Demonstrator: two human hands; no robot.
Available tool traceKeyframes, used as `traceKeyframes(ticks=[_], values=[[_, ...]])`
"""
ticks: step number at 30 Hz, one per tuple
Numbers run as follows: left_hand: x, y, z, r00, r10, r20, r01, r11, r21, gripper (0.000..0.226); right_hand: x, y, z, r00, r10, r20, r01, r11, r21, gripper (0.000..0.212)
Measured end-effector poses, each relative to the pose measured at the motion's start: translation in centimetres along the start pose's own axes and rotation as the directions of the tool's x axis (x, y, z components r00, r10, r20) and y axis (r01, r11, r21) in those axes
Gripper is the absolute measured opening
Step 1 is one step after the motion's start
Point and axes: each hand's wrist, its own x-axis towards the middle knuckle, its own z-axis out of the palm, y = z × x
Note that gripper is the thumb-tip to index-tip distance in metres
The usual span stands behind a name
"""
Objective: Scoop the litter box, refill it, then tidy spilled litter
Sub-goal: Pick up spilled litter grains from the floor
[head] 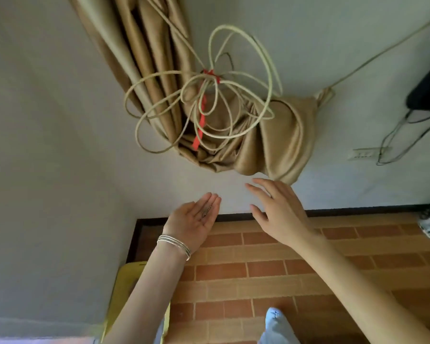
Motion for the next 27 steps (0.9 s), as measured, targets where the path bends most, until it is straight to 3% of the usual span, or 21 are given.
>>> traceKeyframes(ticks=[10,19,24,27], values=[[8.4,-13.6,13.1,0.971,-0.238,0.010,0.227,0.938,0.263,0.037,-6.3,16.6,-4.8,0.948,0.310,-0.076,-0.318,0.936,-0.148,0.040],[14.6,-27.3,26.1,0.905,-0.418,0.078,0.360,0.851,0.383,0.035,-12.9,32.1,-11.2,0.842,0.522,-0.132,-0.538,0.801,-0.263,0.039],[17.0,-33.6,32.0,0.858,-0.501,0.111,0.406,0.795,0.450,0.035,-16.9,37.6,-13.8,0.765,0.619,-0.175,-0.643,0.723,-0.254,0.046],[18.3,-37.2,34.6,0.818,-0.561,0.126,0.442,0.753,0.487,0.035,-19.0,40.3,-14.4,0.712,0.666,-0.225,-0.702,0.657,-0.275,0.038]])
